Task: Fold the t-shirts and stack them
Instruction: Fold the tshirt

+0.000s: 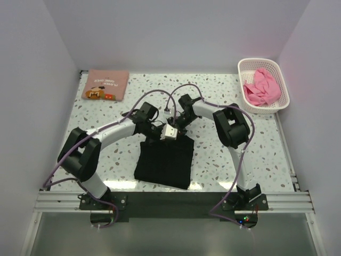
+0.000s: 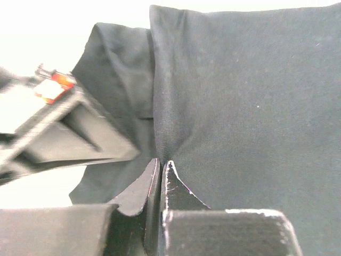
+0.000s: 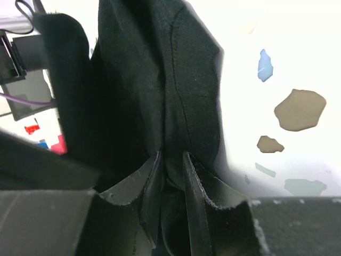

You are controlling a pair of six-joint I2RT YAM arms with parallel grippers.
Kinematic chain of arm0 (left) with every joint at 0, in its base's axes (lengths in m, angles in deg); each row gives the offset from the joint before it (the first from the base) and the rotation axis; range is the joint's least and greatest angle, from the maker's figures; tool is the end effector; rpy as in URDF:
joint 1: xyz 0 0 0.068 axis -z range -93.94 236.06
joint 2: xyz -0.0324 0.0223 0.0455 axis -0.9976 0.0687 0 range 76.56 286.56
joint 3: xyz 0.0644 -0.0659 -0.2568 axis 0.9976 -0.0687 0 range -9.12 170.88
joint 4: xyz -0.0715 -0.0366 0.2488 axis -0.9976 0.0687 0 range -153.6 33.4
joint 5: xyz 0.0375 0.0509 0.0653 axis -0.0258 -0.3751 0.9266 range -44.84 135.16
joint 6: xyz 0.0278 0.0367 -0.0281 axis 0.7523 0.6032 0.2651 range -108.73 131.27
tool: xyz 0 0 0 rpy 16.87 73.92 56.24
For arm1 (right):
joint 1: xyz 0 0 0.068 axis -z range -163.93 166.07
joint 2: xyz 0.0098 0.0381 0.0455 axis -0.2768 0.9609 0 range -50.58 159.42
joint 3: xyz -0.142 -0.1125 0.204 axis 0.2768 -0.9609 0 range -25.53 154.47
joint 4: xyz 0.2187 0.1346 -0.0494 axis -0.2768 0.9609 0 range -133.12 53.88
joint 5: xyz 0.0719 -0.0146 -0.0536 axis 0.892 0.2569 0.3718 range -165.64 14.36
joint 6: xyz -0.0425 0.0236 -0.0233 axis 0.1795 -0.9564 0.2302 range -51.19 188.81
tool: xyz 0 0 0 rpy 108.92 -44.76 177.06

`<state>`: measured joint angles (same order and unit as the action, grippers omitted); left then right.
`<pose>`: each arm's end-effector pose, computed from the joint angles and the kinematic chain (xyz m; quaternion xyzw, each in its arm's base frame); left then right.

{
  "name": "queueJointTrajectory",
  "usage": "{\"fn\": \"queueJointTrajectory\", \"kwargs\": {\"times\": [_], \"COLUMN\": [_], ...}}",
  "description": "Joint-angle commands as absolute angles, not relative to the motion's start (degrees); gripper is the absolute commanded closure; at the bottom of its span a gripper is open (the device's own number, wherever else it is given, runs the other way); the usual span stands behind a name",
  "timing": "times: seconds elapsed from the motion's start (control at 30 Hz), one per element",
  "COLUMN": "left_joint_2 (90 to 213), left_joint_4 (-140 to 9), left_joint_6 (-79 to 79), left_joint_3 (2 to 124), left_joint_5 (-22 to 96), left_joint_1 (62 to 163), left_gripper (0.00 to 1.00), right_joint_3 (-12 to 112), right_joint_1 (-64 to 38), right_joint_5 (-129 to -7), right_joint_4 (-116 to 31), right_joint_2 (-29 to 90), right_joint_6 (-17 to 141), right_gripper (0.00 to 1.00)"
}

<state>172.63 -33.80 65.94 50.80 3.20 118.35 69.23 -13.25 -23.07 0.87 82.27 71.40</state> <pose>0.2595 -0.1921 0.1882 0.6825 0.6113 -0.3057 0.2588 0.3721 0.2413 0.1084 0.2752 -0.8516 -0.4441 0.0419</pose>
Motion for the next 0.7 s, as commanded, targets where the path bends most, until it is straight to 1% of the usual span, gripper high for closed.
{"fn": "queueJointTrajectory", "kwargs": {"times": [0.0,0.2,0.33,0.67], "left_joint_2": [168.5,168.14,168.14,166.57], "left_joint_4": [-37.4,-42.14,-48.91,-61.3], "left_joint_6": [67.78,69.19,68.22,70.33], "left_joint_3": [53.37,53.46,52.76,45.12], "left_joint_5": [4.02,5.78,6.75,7.8], "left_joint_1": [118.41,117.44,116.21,115.68], "left_gripper": [1.0,1.0,1.0,1.0], "right_joint_3": [69.04,69.04,68.95,71.14], "right_joint_1": [-13.38,-13.29,-13.37,-12.59], "right_joint_5": [-27.04,-26.95,-26.69,-25.81], "right_joint_4": [3.19,4.95,5.57,7.5], "right_joint_2": [85.29,85.73,85.91,86.0], "right_joint_6": [76.02,78.04,79.09,79.89], "right_gripper": [0.72,0.72,0.72,0.72]}}
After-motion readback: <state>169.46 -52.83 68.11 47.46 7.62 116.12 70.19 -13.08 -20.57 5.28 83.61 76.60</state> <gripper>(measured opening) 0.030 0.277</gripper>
